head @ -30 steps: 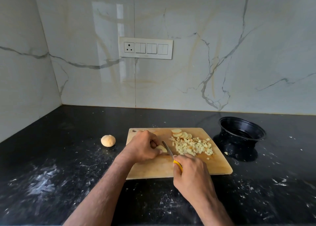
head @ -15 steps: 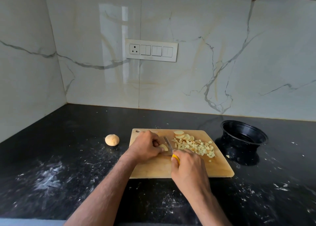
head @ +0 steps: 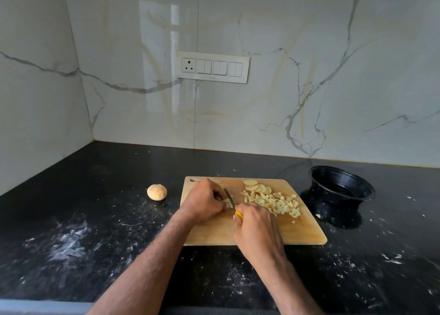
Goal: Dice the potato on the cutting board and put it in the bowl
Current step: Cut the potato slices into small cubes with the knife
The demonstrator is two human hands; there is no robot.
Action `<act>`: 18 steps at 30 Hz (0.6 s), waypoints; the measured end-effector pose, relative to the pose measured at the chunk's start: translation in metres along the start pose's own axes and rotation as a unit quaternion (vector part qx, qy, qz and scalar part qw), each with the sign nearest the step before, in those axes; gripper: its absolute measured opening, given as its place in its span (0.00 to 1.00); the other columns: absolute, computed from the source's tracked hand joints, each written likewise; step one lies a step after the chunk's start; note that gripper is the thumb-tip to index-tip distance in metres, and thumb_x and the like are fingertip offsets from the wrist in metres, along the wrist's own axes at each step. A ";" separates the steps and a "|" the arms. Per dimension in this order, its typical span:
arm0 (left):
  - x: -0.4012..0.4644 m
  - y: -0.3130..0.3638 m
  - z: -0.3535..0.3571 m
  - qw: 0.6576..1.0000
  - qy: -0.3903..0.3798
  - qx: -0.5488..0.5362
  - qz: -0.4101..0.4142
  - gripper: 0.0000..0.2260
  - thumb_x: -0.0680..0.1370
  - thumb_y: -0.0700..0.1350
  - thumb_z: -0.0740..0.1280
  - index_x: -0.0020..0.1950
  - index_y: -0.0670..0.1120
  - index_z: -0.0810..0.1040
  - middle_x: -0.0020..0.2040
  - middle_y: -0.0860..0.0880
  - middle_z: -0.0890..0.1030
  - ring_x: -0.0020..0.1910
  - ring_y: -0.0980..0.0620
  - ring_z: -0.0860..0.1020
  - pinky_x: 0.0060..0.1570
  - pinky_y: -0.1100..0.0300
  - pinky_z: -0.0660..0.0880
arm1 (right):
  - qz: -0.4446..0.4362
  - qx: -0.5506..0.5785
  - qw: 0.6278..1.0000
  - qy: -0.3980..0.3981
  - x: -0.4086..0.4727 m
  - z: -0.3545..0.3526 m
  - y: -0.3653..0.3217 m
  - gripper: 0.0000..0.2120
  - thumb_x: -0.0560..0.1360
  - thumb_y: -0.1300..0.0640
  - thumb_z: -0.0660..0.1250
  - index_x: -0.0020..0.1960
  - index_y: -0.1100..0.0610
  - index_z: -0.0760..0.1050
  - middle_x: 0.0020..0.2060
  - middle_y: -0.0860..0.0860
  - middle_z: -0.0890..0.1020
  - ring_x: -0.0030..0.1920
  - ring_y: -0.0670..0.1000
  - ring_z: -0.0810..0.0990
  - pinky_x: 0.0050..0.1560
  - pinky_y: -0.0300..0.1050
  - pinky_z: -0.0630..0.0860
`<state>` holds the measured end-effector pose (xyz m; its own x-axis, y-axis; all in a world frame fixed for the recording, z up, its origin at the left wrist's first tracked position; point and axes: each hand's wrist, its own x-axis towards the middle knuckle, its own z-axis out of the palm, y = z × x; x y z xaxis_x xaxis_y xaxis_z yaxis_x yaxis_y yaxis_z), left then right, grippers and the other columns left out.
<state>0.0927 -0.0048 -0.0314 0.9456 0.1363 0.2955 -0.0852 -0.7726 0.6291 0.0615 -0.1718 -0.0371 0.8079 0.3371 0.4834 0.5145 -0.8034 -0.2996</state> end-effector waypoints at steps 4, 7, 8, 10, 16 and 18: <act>0.000 0.001 0.001 1.000 0.002 0.005 0.001 0.05 0.70 0.43 0.79 0.43 0.47 0.87 0.33 0.60 0.79 0.34 0.60 0.77 0.32 0.73 0.69 | -0.006 -0.007 1.000 -0.009 0.001 0.001 -0.002 0.09 0.80 0.54 0.67 0.59 0.52 0.82 0.49 0.45 0.84 0.43 0.42 0.79 0.41 0.31 0.74; 0.000 0.001 0.002 1.000 0.006 0.005 -0.003 0.05 0.70 0.43 0.79 0.44 0.47 0.87 0.33 0.59 0.79 0.34 0.59 0.77 0.31 0.73 0.68 | -0.009 -0.007 1.000 -0.020 0.003 0.001 -0.003 0.11 0.81 0.55 0.67 0.62 0.53 0.80 0.52 0.46 0.84 0.46 0.43 0.81 0.45 0.34 0.78; 0.000 0.001 0.002 1.000 0.007 0.005 -0.004 0.05 0.70 0.43 0.79 0.44 0.47 0.87 0.33 0.59 0.79 0.34 0.59 0.76 0.31 0.73 0.68 | -0.012 -0.007 1.000 -0.022 0.003 0.001 -0.003 0.11 0.81 0.56 0.67 0.62 0.53 0.80 0.52 0.47 0.84 0.46 0.44 0.81 0.45 0.34 0.78; 0.001 0.000 0.003 1.000 0.009 0.000 -0.004 0.04 0.70 0.41 0.78 0.43 0.47 0.87 0.32 0.59 0.78 0.33 0.59 0.76 0.31 0.73 0.69 | -0.018 -0.006 0.999 -0.026 0.003 0.000 -0.002 0.10 0.81 0.57 0.66 0.62 0.53 0.80 0.53 0.46 0.83 0.47 0.44 0.81 0.48 0.36 0.80; -0.001 0.002 0.003 1.000 0.011 0.000 -0.012 0.04 0.70 0.41 0.77 0.44 0.48 0.87 0.34 0.57 0.80 0.35 0.57 0.78 0.33 0.71 0.70 | -0.029 -0.011 0.999 -0.036 -0.009 -0.004 0.002 0.11 0.81 0.61 0.64 0.60 0.53 0.81 0.50 0.46 0.83 0.45 0.43 0.81 0.48 0.36 0.79; -0.002 0.002 0.003 1.000 0.010 0.001 -0.013 0.04 0.71 0.40 0.77 0.44 0.48 0.87 0.34 0.57 0.80 0.34 0.58 0.77 0.33 0.72 0.69 | -0.027 -0.012 0.999 -0.040 -0.015 -0.006 0.006 0.11 0.80 0.61 0.64 0.60 0.53 0.81 0.50 0.45 0.83 0.46 0.44 0.81 0.50 0.37 0.80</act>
<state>0.0914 -0.0085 -0.0323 0.9408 0.1686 0.2941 -0.0609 -0.7695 0.6358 0.0506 -0.1852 -0.0414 0.8006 0.4169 0.4304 0.5507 -0.7950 -0.2544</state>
